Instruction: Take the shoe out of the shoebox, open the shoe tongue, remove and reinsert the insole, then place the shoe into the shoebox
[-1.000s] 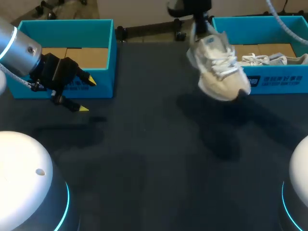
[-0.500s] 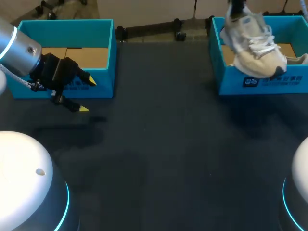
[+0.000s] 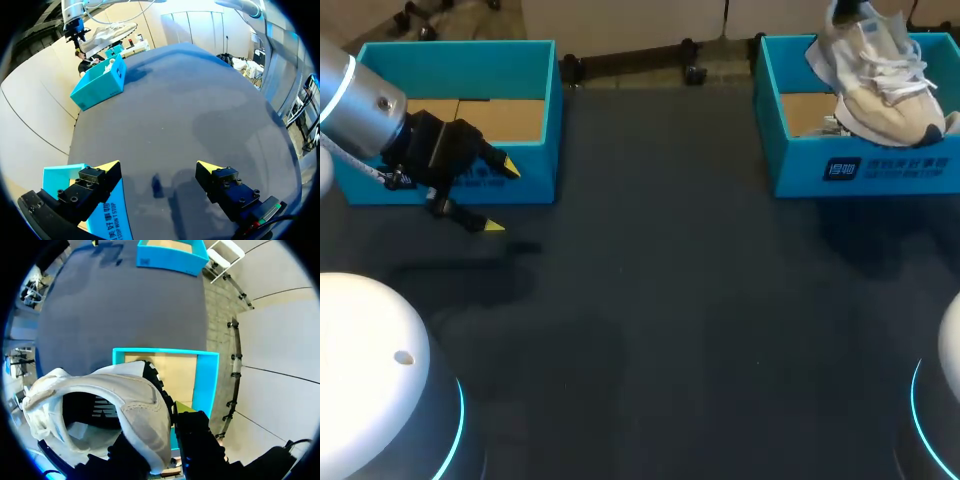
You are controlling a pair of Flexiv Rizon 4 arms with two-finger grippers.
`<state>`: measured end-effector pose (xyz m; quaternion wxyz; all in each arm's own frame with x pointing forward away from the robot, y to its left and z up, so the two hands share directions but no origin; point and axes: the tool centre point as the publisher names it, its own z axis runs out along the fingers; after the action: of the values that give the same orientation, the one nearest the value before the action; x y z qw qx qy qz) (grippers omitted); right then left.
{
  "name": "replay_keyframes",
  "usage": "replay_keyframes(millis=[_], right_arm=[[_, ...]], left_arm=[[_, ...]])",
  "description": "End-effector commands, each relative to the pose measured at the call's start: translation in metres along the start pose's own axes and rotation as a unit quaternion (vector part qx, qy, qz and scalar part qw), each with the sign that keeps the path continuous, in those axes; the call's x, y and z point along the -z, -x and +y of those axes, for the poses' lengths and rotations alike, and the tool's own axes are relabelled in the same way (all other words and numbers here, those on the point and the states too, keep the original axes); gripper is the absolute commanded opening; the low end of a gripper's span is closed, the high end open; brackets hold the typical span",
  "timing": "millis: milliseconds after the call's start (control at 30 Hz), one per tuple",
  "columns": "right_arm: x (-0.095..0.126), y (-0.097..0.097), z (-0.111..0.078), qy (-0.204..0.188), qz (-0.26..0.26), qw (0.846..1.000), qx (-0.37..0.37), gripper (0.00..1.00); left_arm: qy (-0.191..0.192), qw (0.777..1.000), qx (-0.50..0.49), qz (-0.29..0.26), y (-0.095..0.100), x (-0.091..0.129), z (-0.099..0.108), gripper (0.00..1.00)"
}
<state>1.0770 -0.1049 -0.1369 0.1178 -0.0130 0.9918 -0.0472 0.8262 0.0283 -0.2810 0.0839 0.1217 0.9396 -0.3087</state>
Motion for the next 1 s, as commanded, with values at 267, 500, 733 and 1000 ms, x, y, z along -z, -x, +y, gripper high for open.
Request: replay_keyframes(millis=[267,500,733,1000], right_arm=[[0.001,-0.002,-0.001,0.001,-0.002,1.000,0.001,0.00],[-0.006,0.021,-0.030,0.001,-0.007,0.999,-0.036,0.00],[-0.029,0.060,-0.082,-0.002,0.001,0.999,-0.051,0.00],[-0.055,0.093,-0.134,-0.034,0.019,0.997,-0.063,0.00]], left_arm=[[0.001,1.000,-0.001,0.000,-0.001,0.001,0.000,1.00],[0.001,1.000,-0.001,0.000,-0.001,0.001,0.000,1.00],[0.001,1.000,-0.001,0.000,-0.001,0.001,0.000,1.00],[0.001,1.000,-0.001,0.000,-0.001,0.001,0.000,1.00]])
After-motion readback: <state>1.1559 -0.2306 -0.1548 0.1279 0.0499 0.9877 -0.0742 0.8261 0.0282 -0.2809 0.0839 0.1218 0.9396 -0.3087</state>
